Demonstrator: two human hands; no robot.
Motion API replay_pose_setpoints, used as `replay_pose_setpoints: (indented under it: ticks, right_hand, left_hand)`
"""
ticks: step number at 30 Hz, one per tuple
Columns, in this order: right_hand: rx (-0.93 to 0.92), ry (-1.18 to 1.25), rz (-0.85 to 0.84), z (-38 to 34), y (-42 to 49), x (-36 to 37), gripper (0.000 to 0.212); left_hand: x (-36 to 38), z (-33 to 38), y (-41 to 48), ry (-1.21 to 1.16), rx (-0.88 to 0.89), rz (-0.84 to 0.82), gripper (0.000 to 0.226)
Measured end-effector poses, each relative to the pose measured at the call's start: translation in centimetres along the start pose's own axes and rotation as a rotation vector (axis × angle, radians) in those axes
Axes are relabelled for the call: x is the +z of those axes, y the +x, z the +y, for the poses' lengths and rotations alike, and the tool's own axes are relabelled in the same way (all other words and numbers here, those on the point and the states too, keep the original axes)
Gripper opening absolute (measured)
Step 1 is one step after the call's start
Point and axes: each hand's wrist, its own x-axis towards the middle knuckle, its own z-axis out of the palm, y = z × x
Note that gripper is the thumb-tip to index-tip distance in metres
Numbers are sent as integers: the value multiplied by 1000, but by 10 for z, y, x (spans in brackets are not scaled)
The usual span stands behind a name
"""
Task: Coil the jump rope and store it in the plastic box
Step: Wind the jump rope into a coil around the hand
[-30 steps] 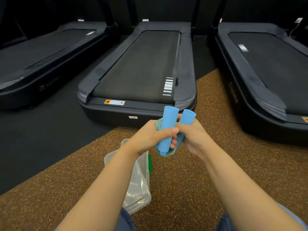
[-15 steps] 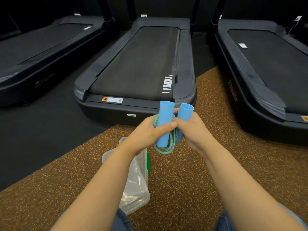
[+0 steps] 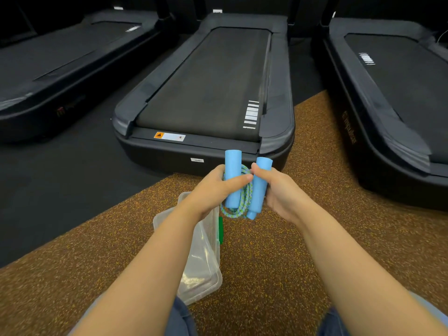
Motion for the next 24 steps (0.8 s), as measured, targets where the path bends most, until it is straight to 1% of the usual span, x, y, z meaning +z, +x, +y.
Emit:
replay_pose_setpoints:
  ticks: [2, 4, 5, 7, 8, 10, 11, 14, 15, 17, 19, 21, 22, 23, 24]
  right_hand:
    - [-76, -60, 41, 3, 2, 7, 24]
    - [-100, -130, 65, 6, 4, 11, 21]
    - [-93, -154, 73, 8, 4, 12, 23]
    - [-54, -210, 82, 9, 4, 13, 36]
    - [-27, -223, 81, 11, 4, 14, 42]
    - [42, -191, 45, 15, 6, 15, 51]
    - [80, -155, 11, 18, 8, 18, 53]
    - [183, -101, -75, 24, 12, 26, 50]
    - [198, -84, -92, 26, 15, 30, 46]
    - [209, -93, -114, 27, 19, 37, 43]
    - [206, -213, -100, 28, 25, 41, 43]
    - [171, -369, -100, 30, 27, 45, 37]
    - [124, -433, -102, 31, 27, 45, 36]
    - [39, -498, -108, 32, 28, 43, 38]
    - [-88, -579, -128, 32, 28, 40, 42]
  left_hand:
    - [0, -1, 2, -1, -10, 52, 54]
    - [1, -4, 5, 15, -33, 74, 62]
    - [2, -6, 6, 30, -37, 51, 61]
    - [5, -6, 3, 51, -48, -30, 57]
    - [5, -8, 3, 66, -71, -41, 61]
    - [2, -12, 1, 101, -128, -4, 74]
    - [-1, -15, 0, 88, -140, -4, 70]
    - [-7, -23, -6, -9, -183, -19, 29]
    - [-9, -27, -8, -52, -213, 6, 24]
    - [-11, -32, -11, -157, -285, 54, 24]
    - [-16, -33, -11, -236, -352, 62, 26]
    - [-22, -31, -11, -278, -409, 37, 32]
    - [-26, -29, -10, -286, -433, 24, 34]
    - [-30, -27, -9, -276, -456, 4, 33]
    - [-36, -25, -9, -256, -479, -22, 29]
